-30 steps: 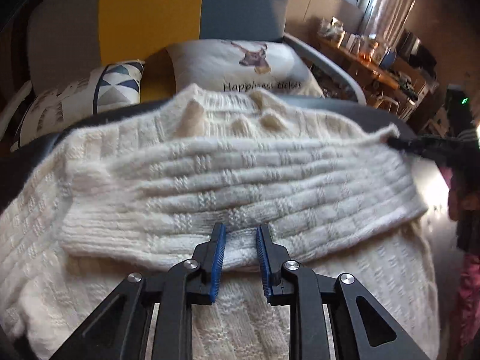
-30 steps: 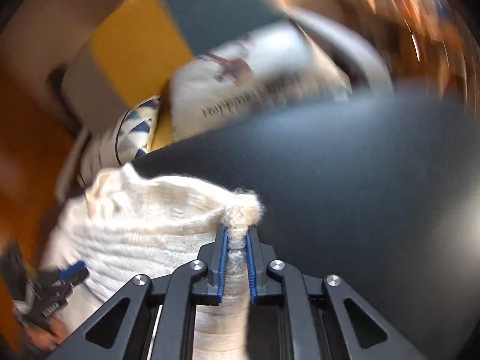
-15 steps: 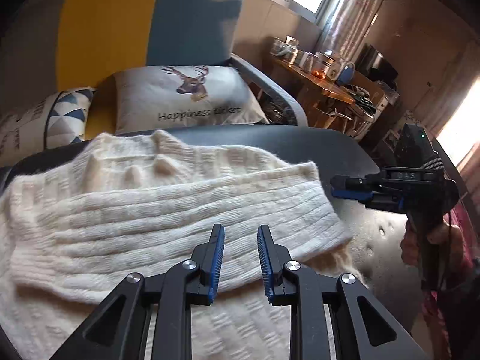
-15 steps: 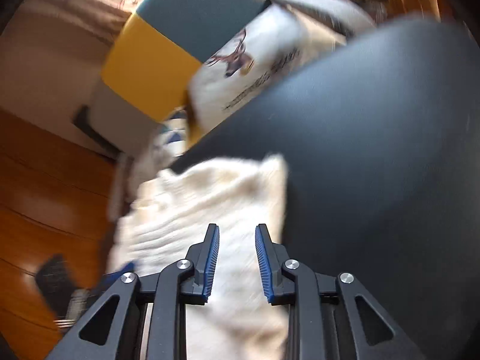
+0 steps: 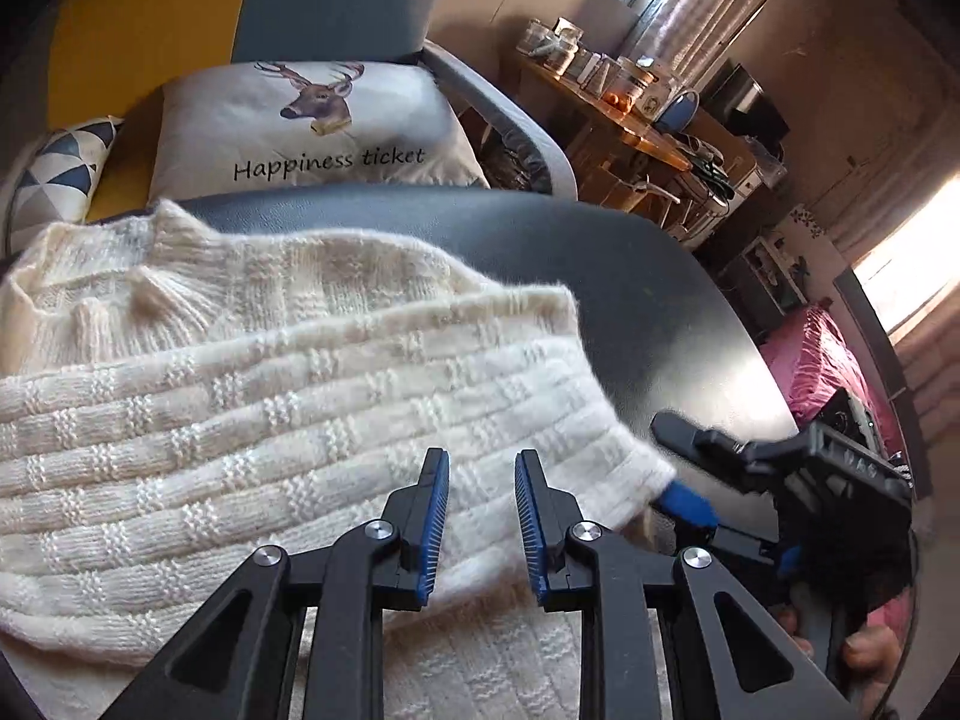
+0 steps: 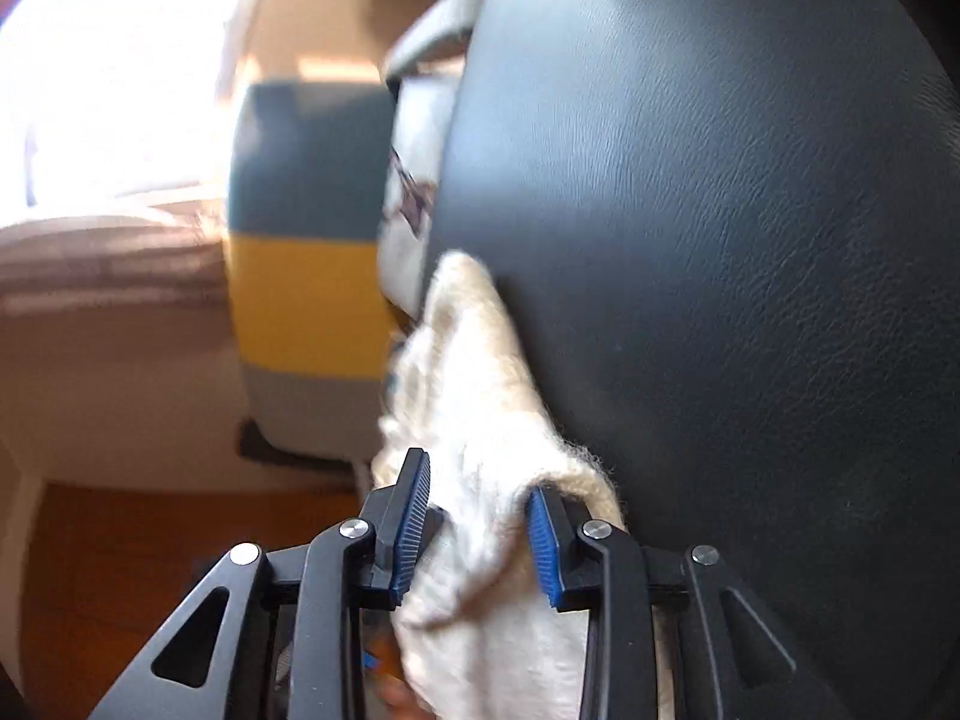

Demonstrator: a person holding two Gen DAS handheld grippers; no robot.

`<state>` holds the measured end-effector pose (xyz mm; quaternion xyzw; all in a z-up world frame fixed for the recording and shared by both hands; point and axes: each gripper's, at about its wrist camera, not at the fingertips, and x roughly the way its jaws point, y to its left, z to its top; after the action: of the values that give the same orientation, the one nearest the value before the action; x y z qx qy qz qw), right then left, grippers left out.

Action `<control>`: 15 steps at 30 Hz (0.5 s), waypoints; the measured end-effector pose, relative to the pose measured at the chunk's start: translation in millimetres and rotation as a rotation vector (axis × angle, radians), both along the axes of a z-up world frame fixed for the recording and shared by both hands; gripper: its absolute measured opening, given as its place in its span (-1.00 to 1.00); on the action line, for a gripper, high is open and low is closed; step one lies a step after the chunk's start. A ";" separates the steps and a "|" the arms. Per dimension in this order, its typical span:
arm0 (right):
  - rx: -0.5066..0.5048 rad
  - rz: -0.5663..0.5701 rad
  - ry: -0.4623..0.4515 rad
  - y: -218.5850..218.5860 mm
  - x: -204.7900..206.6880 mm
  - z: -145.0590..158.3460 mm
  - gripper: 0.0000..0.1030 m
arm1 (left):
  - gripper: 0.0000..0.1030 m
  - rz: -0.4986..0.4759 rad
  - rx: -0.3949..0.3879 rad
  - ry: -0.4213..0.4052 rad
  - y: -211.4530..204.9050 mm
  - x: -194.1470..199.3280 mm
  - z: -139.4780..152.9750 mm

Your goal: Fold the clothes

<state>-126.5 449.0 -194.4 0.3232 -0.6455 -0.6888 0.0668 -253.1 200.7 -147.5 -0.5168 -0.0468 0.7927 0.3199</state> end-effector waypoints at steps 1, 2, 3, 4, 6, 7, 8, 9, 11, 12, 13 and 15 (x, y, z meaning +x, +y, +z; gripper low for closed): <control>0.031 0.007 -0.026 -1.2 0.1 -2.3 -0.37 | -0.55 -0.007 -0.004 0.009 2.8 5.0 -7.0; 0.054 0.018 -0.043 -1.7 0.5 -4.3 -0.45 | -0.55 -0.015 -0.006 0.049 4.4 10.5 -8.1; 0.062 0.024 -0.046 -1.5 1.6 -6.2 -0.46 | -0.55 -0.011 0.004 0.046 3.3 10.7 -7.8; 0.066 0.034 -0.053 -0.2 2.7 -5.8 -0.46 | -0.55 -0.004 0.016 0.033 1.7 9.8 -7.5; 0.073 0.055 -0.068 4.7 6.0 -0.4 -0.45 | -0.54 0.015 0.042 0.014 -5.2 8.5 -3.8; 0.103 0.058 -0.068 6.0 9.5 7.6 -0.44 | -0.54 0.029 0.056 0.009 -11.3 8.2 0.2; 0.148 0.058 -0.068 5.8 13.1 17.6 -0.43 | -0.54 0.042 0.069 0.003 -17.5 7.8 4.2; 0.193 0.058 -0.067 5.5 16.8 27.5 -0.36 | -0.54 0.056 0.083 -0.002 -23.7 7.5 8.2; 0.279 0.065 -0.056 -0.2 20.9 47.9 -0.36 | -0.53 0.086 0.113 -0.001 -40.4 8.7 17.0; 0.306 0.080 -0.036 -6.4 14.2 53.9 -0.36 | -0.52 0.104 0.126 0.007 -52.9 10.0 21.4; 0.324 0.104 -0.014 -11.2 6.2 58.3 -0.36 | -0.47 0.129 0.129 0.019 -66.8 10.9 25.3; 0.374 0.165 0.001 -30.5 -13.6 66.9 -0.36 | -0.42 0.199 0.115 0.045 -97.2 7.4 30.2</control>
<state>-140.0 418.6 -127.5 0.3812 -0.4778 -0.7890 0.0622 -245.6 103.5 -117.3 -0.4727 -0.1360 0.8278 0.2697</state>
